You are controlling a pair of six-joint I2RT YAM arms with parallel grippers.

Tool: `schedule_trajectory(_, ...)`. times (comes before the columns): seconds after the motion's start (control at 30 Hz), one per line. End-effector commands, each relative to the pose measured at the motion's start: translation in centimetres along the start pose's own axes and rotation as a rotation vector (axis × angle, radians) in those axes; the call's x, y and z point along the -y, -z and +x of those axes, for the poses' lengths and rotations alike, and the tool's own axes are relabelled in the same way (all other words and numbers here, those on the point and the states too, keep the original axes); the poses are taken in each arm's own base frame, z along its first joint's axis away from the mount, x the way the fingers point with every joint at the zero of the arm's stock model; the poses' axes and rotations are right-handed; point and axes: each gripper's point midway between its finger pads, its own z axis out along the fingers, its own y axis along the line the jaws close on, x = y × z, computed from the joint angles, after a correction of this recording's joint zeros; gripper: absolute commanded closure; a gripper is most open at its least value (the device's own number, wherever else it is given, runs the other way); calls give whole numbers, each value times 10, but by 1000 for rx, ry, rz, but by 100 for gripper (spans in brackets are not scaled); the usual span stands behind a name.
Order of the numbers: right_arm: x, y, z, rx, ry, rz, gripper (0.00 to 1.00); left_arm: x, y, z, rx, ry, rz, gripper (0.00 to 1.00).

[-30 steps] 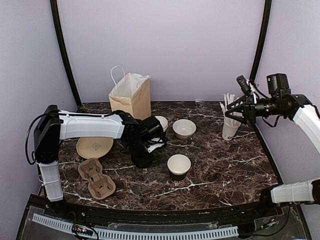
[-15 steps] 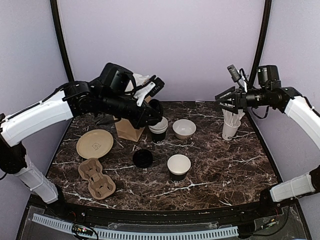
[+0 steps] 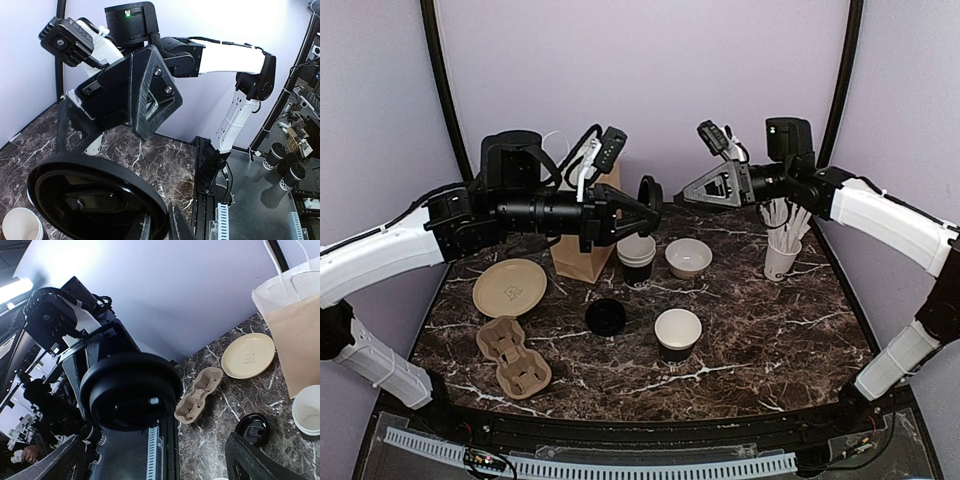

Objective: Pack the takeout coffee

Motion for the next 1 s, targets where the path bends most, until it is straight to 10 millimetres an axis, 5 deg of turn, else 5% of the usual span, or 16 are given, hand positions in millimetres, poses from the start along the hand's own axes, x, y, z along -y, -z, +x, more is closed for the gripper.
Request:
schedule_trajectory(0.0, -27, -17, -19, 6, 24, -101, 1, 10, 2, -22, 86, -15, 63, 85)
schedule_trajectory(0.43, -45, -32, -13, -22, -3, -219, 6, 8, -3, -19, 75, -5, 67, 86)
schedule_trajectory(0.97, -43, -37, -7, -33, -35, -241, 18, 8, -3, -20, 82, -10, 66, 86)
